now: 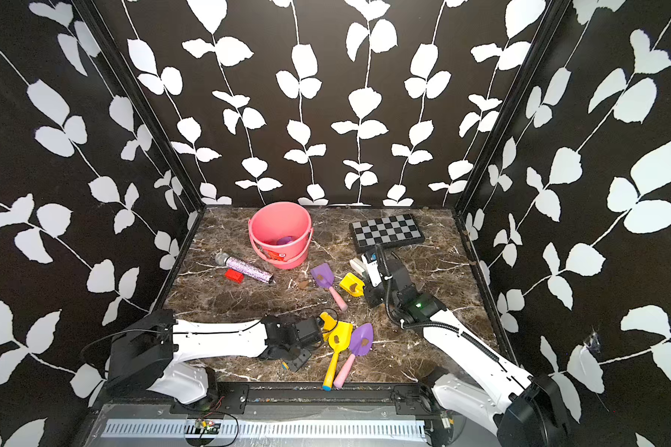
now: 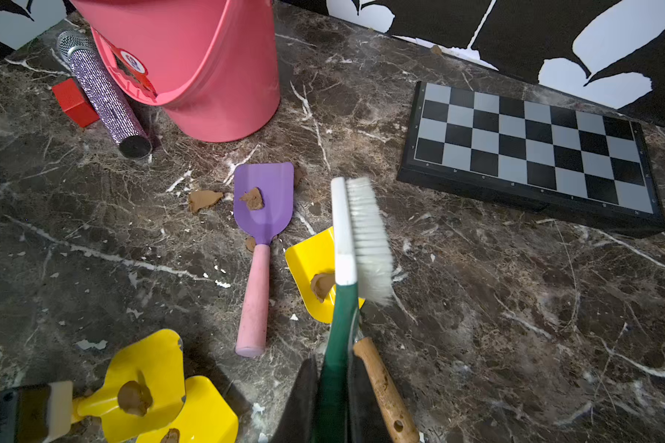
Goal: Brush the soil off the hand trowel and place it into the bucket
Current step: Pick up the hand trowel from the center of the board.
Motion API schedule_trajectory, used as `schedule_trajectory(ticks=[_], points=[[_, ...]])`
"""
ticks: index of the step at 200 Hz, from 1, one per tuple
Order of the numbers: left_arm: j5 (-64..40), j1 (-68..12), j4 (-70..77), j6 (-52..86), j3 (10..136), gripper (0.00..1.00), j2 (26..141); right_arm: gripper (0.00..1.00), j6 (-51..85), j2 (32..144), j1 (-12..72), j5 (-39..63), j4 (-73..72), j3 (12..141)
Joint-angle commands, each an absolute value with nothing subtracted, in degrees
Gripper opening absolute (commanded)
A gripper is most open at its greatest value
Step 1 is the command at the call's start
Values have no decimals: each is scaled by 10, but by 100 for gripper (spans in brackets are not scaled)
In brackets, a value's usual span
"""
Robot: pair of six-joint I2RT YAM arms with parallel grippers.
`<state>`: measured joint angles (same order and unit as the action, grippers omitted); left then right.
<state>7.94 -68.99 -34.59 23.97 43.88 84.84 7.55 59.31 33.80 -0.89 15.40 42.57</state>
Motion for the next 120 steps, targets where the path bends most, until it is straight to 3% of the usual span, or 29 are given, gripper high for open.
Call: schedule_trajectory(ticks=[1,66,120], points=[[97,-655,-364,208,432,18,813,0,79,595,337,-16,143,430],[82,-590,-355,121,482,18,865,0,80,595,337,-17,154,435],[74,-584,-352,112,488,26,897,0,79,591,337,-23,159,438]])
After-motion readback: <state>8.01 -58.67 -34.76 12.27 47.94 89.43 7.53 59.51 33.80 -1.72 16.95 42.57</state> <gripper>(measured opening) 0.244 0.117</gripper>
